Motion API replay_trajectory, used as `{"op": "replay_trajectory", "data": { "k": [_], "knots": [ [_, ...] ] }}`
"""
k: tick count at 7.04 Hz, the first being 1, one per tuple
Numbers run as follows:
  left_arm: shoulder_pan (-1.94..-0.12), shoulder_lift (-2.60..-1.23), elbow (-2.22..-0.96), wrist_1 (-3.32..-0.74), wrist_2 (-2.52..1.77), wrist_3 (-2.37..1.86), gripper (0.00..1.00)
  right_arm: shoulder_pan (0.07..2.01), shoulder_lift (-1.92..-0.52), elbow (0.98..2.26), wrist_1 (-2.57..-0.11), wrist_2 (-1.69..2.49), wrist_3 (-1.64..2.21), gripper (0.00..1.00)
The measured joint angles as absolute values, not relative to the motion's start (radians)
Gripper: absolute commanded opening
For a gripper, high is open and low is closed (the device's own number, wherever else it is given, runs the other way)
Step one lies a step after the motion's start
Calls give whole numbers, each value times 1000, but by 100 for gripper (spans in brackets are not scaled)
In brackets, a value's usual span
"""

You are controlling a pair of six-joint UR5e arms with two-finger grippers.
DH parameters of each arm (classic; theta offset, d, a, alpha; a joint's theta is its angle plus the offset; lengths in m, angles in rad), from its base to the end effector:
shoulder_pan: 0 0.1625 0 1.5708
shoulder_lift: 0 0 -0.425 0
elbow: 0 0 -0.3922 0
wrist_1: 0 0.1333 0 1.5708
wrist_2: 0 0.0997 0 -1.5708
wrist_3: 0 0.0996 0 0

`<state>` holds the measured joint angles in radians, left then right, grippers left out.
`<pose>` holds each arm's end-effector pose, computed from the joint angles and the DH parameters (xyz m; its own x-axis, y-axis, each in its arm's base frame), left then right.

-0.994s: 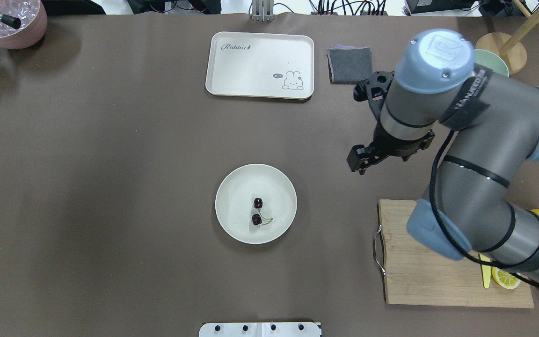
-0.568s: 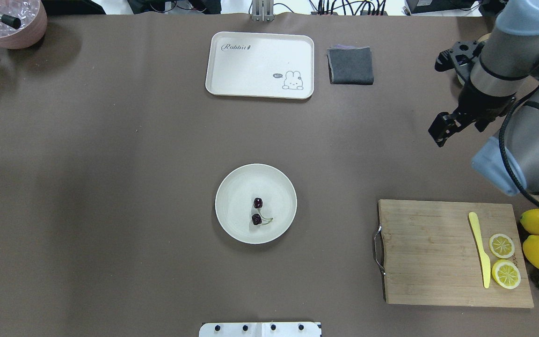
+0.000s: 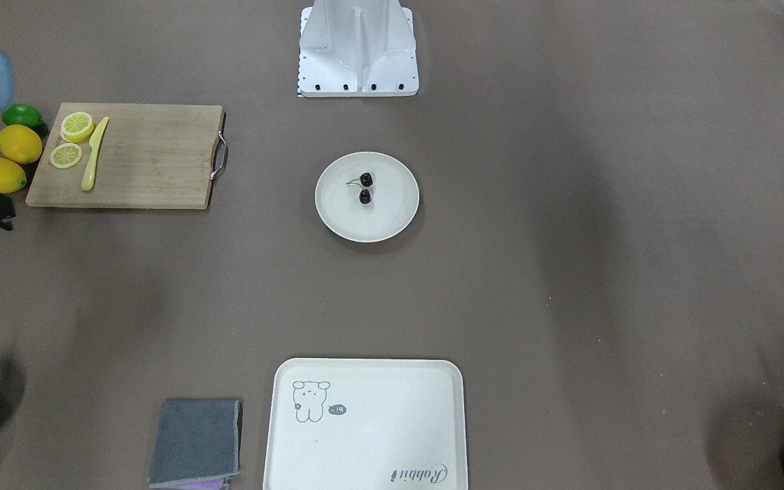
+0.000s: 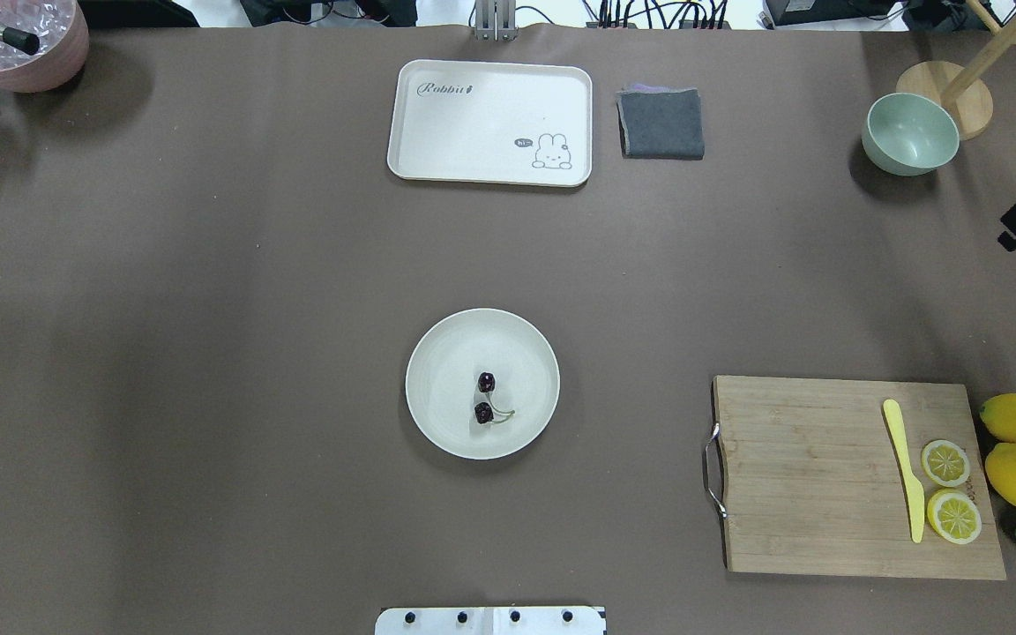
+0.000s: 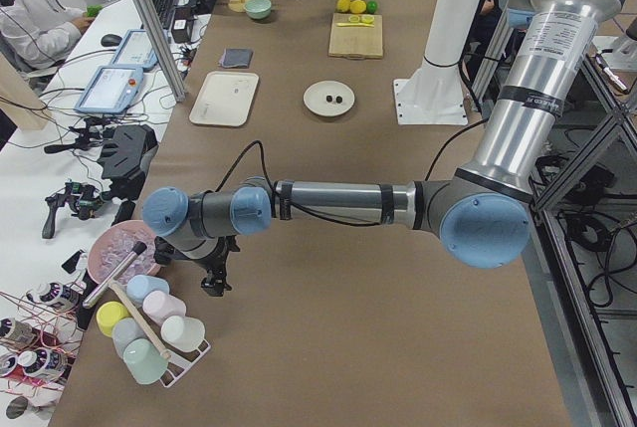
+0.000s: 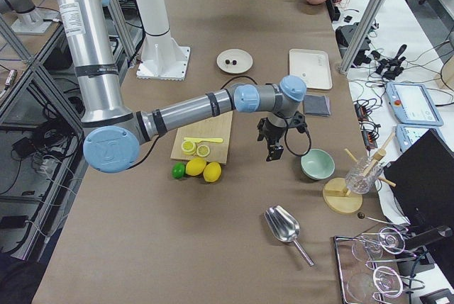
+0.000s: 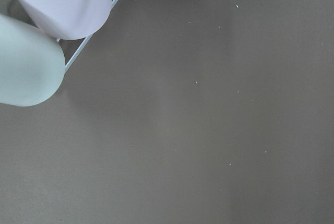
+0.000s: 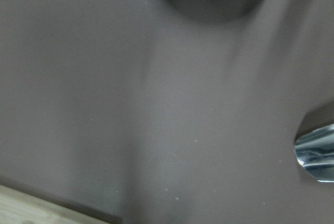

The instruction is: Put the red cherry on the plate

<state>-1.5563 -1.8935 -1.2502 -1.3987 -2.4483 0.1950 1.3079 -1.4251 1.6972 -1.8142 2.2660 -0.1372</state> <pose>-0.0478 -0.6152 0.6443 0.6260 0.0724 -0.7765 -0.1382 0.9902 -0.0191 -0.0736 -0.5408 0.5512 0.6943 -0.3473 0.6303 0.3581 0.9264 0.1160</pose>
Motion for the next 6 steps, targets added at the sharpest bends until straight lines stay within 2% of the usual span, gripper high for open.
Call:
{"op": "replay_trajectory", "data": {
  "k": [4, 6],
  "knots": [
    [-1624, -1814, -1264, -1399, -2444, 351, 97, 1505, -1543, 1684, -1796, 2276, -382, 100],
    [-1680, -1732, -1324, -1396, -2443, 407, 97, 1570, -1594, 1690, -1790, 2316, -468, 100]
  ]
}}
